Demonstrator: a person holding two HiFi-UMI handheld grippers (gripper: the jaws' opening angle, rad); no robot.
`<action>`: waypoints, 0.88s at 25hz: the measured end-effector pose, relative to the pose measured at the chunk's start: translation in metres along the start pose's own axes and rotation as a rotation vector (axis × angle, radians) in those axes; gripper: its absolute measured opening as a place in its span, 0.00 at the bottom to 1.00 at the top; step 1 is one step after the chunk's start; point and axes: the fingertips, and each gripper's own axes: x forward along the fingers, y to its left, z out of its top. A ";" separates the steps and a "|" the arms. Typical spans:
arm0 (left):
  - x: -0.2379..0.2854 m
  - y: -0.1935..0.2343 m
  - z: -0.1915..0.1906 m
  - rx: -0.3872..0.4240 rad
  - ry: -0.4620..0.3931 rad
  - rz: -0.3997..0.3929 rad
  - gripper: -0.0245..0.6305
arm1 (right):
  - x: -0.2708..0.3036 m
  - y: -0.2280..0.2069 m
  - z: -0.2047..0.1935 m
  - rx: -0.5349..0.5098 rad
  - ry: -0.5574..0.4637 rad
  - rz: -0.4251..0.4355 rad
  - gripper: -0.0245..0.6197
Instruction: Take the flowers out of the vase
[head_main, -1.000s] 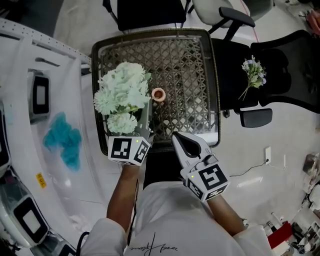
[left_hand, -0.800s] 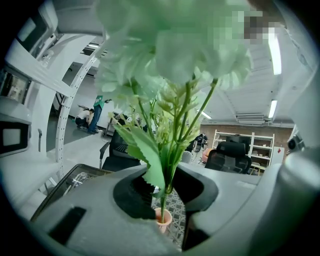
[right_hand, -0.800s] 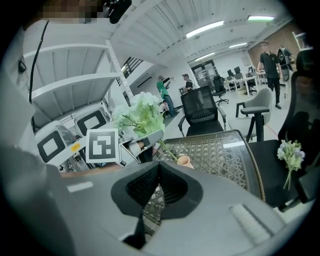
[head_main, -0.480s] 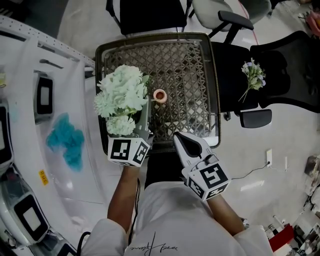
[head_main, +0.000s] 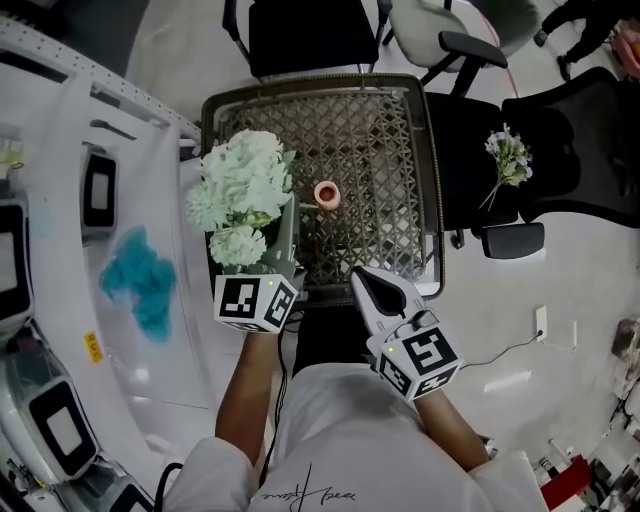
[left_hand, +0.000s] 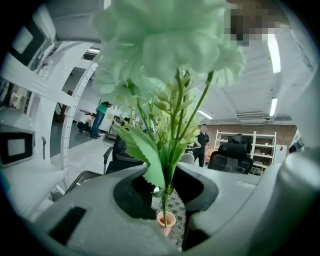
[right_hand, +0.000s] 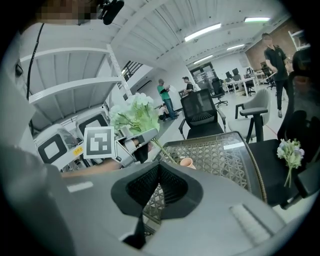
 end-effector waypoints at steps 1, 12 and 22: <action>0.000 0.000 0.002 0.003 -0.003 0.001 0.17 | 0.000 0.001 0.000 0.000 -0.001 0.003 0.05; -0.013 -0.007 0.010 0.012 -0.012 0.010 0.17 | -0.009 0.009 0.007 -0.018 -0.021 0.018 0.05; -0.036 -0.017 0.018 -0.027 -0.040 0.016 0.17 | -0.020 0.017 0.014 -0.052 -0.058 0.021 0.05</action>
